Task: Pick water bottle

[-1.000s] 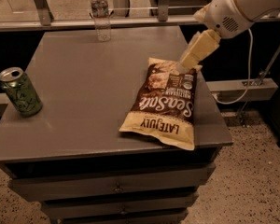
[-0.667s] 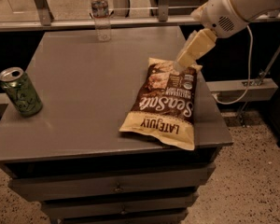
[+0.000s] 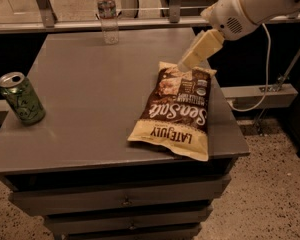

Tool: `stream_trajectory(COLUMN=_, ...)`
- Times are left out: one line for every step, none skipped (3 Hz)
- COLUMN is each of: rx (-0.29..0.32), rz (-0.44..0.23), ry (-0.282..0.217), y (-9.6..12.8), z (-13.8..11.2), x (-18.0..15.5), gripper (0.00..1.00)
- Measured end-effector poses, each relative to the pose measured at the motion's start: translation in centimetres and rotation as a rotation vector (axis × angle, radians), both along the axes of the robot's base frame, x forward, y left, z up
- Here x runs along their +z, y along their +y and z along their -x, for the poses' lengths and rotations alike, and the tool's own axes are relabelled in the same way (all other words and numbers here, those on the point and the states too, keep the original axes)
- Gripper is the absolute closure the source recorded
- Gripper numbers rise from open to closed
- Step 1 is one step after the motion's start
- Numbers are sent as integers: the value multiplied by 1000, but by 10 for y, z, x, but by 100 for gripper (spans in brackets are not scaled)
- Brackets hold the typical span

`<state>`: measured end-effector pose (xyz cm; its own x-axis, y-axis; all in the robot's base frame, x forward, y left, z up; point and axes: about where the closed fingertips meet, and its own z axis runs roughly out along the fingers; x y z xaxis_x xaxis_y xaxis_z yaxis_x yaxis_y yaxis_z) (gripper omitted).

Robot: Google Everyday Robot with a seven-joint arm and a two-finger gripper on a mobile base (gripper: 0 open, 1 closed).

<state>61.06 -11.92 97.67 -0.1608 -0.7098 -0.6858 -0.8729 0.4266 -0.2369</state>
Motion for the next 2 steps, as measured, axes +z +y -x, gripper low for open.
stream_trajectory(rx=-51, rz=-145, ry=-60, y=33, z=-58, x=3, gripper=0)
stream_trajectory(rx=-72, rz=-249, ry=-112, y=63, z=-106, x=9, gripper=0)
